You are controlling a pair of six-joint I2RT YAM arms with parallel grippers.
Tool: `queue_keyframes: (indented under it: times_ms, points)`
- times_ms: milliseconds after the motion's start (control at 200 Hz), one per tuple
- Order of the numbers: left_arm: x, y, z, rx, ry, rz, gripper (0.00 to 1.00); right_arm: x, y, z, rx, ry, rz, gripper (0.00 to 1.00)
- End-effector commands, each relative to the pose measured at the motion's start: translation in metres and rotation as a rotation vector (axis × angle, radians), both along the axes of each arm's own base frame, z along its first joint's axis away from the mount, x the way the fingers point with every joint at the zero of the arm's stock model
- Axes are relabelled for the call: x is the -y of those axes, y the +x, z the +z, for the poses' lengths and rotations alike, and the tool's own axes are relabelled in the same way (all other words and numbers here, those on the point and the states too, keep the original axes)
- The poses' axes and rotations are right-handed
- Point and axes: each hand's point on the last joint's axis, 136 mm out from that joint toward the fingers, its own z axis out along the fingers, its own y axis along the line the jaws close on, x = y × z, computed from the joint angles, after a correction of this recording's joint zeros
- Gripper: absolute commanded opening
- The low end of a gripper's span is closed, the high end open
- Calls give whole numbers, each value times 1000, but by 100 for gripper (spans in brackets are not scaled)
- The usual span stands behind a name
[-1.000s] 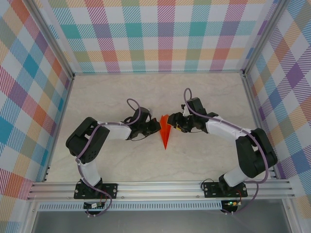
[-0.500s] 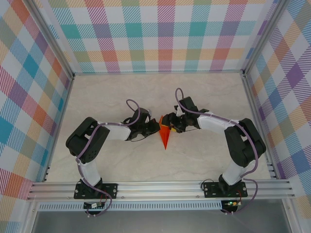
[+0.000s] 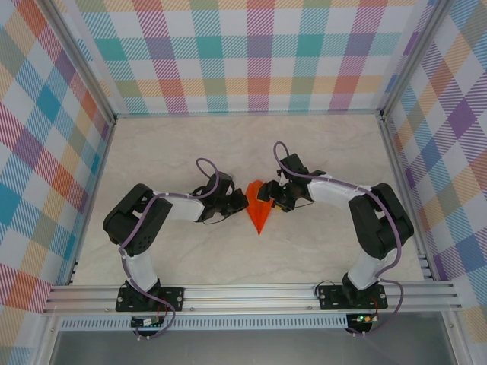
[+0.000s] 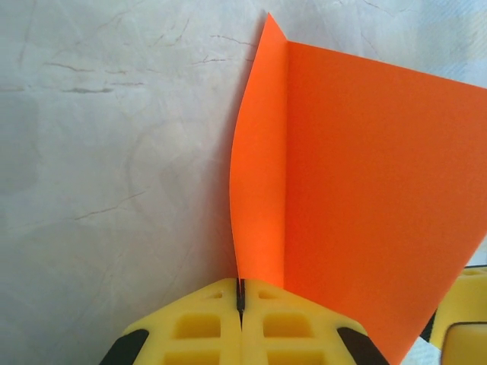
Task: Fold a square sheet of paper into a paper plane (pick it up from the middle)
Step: Move a paper plane to the center of the table.
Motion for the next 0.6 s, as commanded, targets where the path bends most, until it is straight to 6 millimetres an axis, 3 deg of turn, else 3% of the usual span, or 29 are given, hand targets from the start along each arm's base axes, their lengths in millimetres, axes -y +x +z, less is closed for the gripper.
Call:
queue_keyframes:
  times_ms: [0, 325, 595]
  points:
    - [-11, 0, -12, -24, 22, 33, 3, 0, -7, -11, -17, -16, 36, 61]
    - [-21, -6, -25, -40, 54, 51, 11, -5, -9, -20, -2, 23, 62, 66]
    - [-9, -5, -12, -32, -5, 20, 11, -3, -13, 24, 121, 27, 89, 66]
